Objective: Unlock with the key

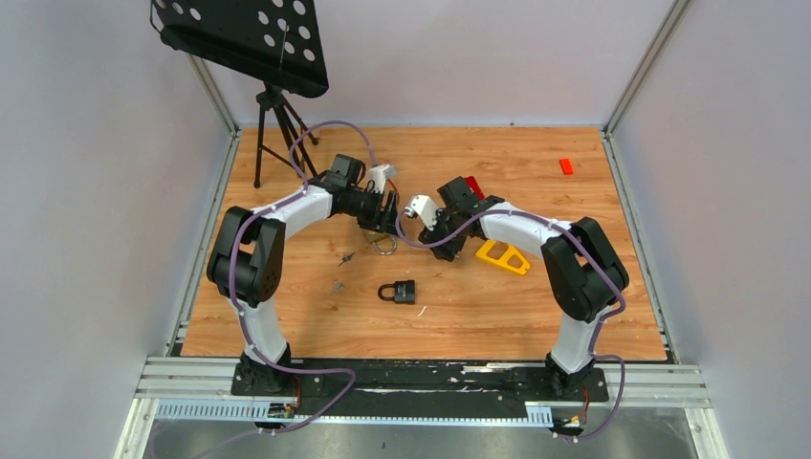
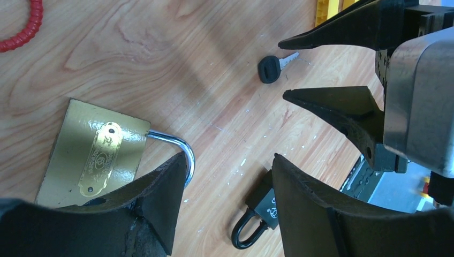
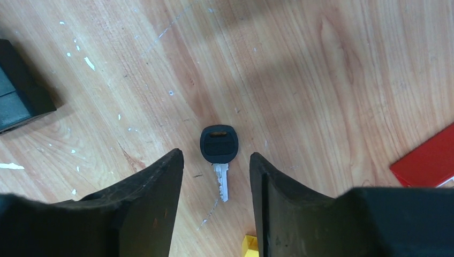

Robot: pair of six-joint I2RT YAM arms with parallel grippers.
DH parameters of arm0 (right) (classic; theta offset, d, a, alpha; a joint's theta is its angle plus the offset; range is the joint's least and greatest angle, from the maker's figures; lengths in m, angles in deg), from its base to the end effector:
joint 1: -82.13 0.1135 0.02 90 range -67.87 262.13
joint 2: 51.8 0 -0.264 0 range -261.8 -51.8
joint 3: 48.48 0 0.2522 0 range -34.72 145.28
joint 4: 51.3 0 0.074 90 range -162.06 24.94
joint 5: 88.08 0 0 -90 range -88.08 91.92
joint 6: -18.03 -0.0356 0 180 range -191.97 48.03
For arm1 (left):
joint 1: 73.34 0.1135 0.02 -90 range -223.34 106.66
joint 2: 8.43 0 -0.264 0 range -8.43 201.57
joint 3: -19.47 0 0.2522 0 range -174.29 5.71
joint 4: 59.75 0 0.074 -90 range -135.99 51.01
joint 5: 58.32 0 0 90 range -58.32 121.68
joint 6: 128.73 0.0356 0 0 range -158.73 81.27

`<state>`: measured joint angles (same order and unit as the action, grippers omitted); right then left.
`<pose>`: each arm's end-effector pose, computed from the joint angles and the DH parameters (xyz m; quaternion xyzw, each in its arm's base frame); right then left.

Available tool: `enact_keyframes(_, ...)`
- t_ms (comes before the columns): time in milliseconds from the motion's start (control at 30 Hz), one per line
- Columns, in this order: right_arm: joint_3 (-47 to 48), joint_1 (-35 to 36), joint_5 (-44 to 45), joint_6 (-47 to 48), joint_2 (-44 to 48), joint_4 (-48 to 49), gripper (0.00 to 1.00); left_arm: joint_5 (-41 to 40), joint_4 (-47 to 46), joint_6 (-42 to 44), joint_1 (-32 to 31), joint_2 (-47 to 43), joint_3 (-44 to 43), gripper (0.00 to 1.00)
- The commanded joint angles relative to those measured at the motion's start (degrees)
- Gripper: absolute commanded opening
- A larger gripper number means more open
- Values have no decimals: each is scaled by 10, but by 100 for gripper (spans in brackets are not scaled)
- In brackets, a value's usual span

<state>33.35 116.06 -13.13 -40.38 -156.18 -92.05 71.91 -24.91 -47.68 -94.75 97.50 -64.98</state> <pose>0.2995 0.2126 0.1757 -0.5474 0.7948 0.1321 0.2263 0.3484 -0.1613 0.1908 0.1966 0.8826 -0.3889 0.1763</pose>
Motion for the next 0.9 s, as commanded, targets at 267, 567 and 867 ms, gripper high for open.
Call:
enact_keyframes(267, 21, -3, -12, 63, -41, -17, 51, 6, -8, 5, -1, -13, -3, 67)
enact_keyframes(567, 11, -2, -25, 54, -41, -7, 19, 7, -11, 3, -1, -7, -3, 67)
enact_keyframes(867, 8, -5, -54, 40, 11, 5, 6, 12, -17, -3, -1, 2, -6, 67)
